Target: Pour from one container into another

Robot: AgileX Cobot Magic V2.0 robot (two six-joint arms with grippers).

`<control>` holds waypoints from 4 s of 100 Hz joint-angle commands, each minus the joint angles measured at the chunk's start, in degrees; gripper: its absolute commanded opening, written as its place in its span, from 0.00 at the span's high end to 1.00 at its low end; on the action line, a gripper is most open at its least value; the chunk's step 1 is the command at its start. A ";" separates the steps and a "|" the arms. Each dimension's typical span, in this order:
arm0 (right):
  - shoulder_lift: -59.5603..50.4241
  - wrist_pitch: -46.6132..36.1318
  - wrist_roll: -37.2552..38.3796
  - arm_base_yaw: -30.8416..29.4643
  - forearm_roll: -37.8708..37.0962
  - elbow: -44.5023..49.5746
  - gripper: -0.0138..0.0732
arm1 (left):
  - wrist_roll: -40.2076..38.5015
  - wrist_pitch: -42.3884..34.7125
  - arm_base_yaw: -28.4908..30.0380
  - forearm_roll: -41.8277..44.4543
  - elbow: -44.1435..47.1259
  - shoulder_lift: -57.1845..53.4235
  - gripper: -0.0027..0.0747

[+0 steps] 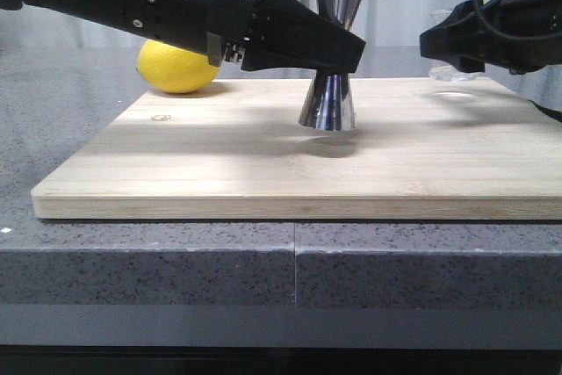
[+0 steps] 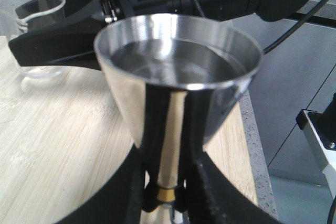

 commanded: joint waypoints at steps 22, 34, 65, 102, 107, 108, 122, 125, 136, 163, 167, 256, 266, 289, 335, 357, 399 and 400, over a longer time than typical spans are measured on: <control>2.64 -9.33 0.14 -0.77 1.81 -1.11 0.56 | -0.36 3.65 0.14 -3.94 -1.85 -3.30 0.98; 3.04 -9.74 0.14 -0.77 1.81 -1.11 0.56 | -0.36 3.65 0.14 -3.94 -1.85 -3.30 0.98; 3.04 -9.74 -0.20 -0.77 1.81 -1.11 0.56 | -0.36 3.65 0.14 -3.94 -1.85 -3.30 0.98; 3.04 -9.74 -0.20 -0.77 1.81 -1.11 0.43 | -0.36 3.65 0.14 -3.94 -1.85 -3.30 0.98; 3.04 -9.74 -0.20 -0.77 1.81 -1.11 0.37 | -0.36 3.65 0.14 -3.94 -1.85 -3.30 0.98; 3.04 -9.74 -0.20 -0.77 1.81 -1.11 0.36 | -0.36 3.65 0.14 -3.94 -1.85 -3.30 0.98; 3.04 -10.37 -0.20 -0.77 2.26 -1.11 0.23 | -0.36 3.65 0.14 -3.94 -1.85 -3.30 0.98; 3.04 -10.72 -0.20 -0.77 2.38 -1.11 0.22 | -0.36 3.65 0.14 -3.94 -1.85 -3.30 0.98; 2.79 -12.21 -0.20 -0.77 2.71 -1.11 0.22 | -0.36 3.65 0.14 -3.94 -1.85 -3.30 0.98; -1.05 -12.22 -0.20 -0.77 2.79 -1.11 0.22 | -0.36 3.65 0.14 -4.05 -2.07 -3.30 0.98; -1.76 -12.22 -0.20 -0.77 2.79 -1.11 0.22 | -0.36 3.53 0.14 -4.17 -2.07 -3.30 0.98; -30.88 -7.74 0.76 1.07 2.79 -1.11 0.22 | 10.79 -1.23 4.28 -11.71 -2.07 -3.15 0.98; -31.94 -6.55 0.76 1.18 2.79 -1.11 0.22 | 11.48 -2.12 4.28 -12.45 -2.07 -2.12 0.98; -33.20 -4.77 0.76 1.18 2.79 -1.11 0.22 | 11.99 -1.76 4.52 -13.37 -2.07 0.27 0.98; -33.54 -3.49 0.76 1.18 2.79 -1.11 0.23 | 12.23 -1.23 6.83 -13.37 -1.96 0.66 0.98; -33.54 -3.49 0.76 1.18 2.79 -1.11 0.23 | 12.23 -1.02 7.21 -13.01 -1.96 0.66 0.98; -33.54 -3.49 0.76 1.18 2.79 -1.11 0.23 | 12.13 -0.57 7.21 -13.02 0.56 0.66 0.98; -33.54 -3.49 0.76 1.18 2.79 -1.11 0.23 | 12.13 -0.58 7.21 -13.02 0.59 0.66 0.98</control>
